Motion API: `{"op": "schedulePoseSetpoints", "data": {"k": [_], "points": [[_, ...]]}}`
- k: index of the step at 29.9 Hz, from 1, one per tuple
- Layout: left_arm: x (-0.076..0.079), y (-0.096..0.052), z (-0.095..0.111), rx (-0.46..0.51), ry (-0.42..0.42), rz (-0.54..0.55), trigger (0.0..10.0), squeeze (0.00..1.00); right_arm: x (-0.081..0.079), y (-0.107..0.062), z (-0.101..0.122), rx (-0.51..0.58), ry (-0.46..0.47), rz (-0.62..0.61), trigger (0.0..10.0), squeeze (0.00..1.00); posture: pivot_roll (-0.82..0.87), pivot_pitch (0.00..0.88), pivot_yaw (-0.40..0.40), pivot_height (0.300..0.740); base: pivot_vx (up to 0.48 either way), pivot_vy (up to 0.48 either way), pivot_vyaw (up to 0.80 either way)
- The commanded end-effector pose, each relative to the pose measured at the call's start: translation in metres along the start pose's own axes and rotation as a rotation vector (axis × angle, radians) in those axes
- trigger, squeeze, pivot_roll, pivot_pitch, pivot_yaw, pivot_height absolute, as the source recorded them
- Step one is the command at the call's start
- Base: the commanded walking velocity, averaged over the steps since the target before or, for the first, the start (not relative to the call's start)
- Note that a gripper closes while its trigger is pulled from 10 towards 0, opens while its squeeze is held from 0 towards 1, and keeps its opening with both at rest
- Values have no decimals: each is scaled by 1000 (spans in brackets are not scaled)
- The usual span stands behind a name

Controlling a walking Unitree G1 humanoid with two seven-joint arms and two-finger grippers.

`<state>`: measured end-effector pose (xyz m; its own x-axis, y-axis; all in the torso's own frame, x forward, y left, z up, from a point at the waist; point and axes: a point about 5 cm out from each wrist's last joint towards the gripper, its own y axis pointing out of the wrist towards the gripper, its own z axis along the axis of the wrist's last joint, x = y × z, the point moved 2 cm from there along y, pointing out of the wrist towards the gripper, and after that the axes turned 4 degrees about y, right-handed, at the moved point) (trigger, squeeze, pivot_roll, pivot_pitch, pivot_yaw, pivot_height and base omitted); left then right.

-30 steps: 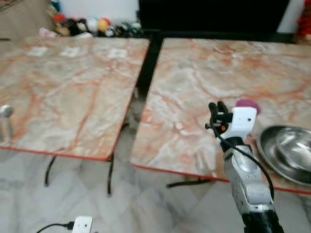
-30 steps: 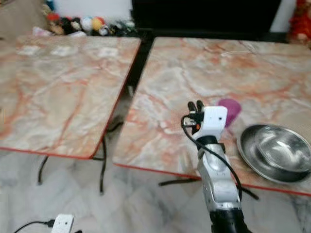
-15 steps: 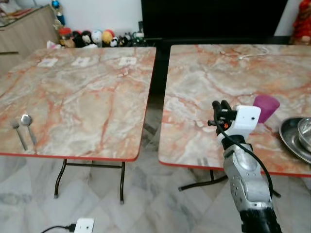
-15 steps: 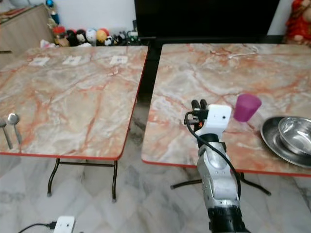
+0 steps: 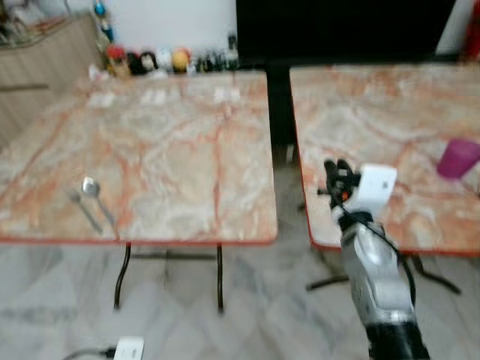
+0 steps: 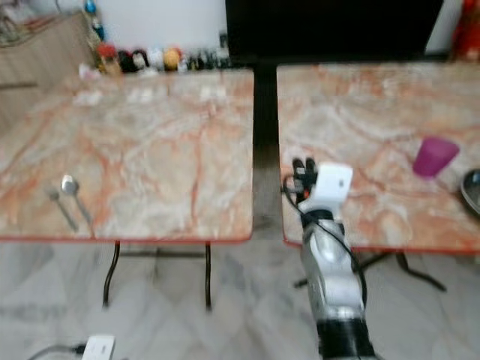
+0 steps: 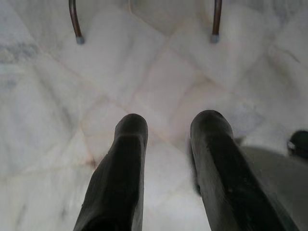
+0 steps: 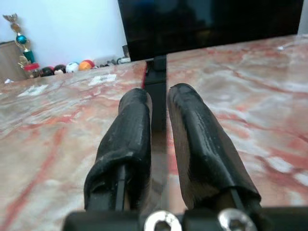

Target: Setting the table

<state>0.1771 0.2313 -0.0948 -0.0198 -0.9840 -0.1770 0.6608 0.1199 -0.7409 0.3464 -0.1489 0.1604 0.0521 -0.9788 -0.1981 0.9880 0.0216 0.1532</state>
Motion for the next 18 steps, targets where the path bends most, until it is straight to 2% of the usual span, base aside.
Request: {"op": "schedulePoseSetpoints", "data": {"k": [1, 18], "points": [[-8, -3, -9, -29, -13, 24, 10000, 0, -11, 3, 1, 0, 15, 24, 10000, 0, -64, 45, 28, 740, 0, 480, 0], [-8, -2, -5, -11, -37, 39, 10000, 0, -12, 11, 4, 1, 22, 22, 10000, 0, -50, 86, 17, 740, 0, 480, 0]]}}
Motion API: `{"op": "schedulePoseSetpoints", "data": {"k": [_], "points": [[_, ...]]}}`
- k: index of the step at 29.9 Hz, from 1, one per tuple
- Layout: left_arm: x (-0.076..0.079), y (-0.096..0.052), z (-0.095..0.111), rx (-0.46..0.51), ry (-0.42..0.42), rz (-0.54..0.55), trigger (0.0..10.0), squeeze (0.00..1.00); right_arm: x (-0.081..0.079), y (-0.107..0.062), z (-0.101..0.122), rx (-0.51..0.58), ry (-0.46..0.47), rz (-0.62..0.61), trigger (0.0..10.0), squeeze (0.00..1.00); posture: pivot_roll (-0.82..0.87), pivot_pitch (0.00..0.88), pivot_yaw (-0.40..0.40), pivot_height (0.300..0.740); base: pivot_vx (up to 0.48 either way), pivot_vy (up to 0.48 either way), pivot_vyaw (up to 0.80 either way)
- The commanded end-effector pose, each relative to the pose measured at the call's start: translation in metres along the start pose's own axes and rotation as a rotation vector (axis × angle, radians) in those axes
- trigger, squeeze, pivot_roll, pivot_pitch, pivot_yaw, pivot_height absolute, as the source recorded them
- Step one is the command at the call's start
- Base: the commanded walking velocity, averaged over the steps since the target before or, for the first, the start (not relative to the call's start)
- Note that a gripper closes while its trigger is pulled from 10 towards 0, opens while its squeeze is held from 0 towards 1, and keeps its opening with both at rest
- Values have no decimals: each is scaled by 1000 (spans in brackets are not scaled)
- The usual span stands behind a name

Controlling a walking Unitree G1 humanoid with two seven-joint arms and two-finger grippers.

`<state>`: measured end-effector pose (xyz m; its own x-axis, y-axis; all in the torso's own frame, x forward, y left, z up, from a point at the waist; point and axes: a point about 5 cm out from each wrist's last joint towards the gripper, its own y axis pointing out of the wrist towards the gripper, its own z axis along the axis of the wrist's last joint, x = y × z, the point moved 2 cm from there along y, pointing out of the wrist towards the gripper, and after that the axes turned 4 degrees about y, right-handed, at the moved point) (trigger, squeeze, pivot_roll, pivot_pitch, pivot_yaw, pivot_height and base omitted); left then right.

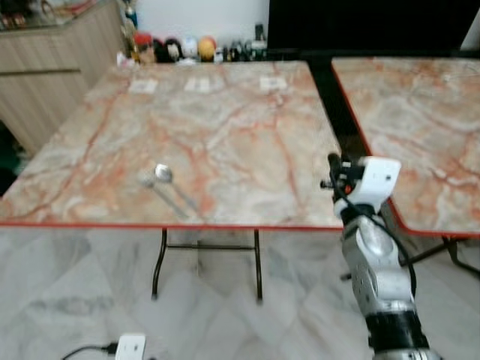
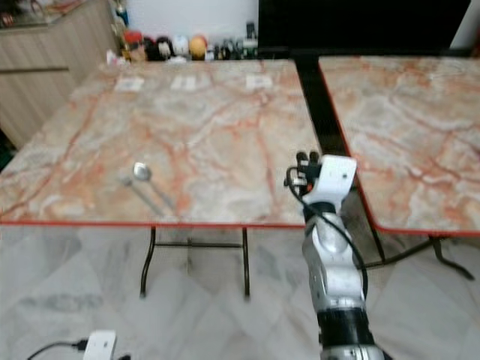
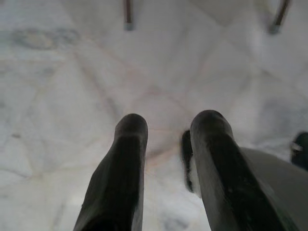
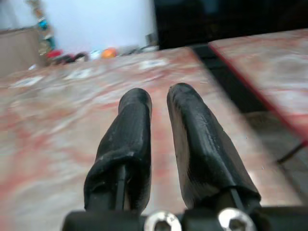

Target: Setting the table

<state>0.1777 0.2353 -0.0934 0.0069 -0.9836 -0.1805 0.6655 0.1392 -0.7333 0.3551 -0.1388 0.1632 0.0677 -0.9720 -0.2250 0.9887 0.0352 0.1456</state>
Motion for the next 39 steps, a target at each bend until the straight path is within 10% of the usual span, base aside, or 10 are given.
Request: {"op": "schedulePoseSetpoints", "data": {"k": [1, 39], "points": [[-4, -2, -5, -15, -19, 20, 10000, 0, -2, 2, 4, 11, -7, 10, 10000, 0, -50, 86, 17, 740, 0, 480, 0], [-5, 0, 6, 47, -20, 26, 10000, 0, -4, 1, -4, -32, -20, 65, 10000, 0, -41, 93, 24, 740, 139, 45, 179]]}}
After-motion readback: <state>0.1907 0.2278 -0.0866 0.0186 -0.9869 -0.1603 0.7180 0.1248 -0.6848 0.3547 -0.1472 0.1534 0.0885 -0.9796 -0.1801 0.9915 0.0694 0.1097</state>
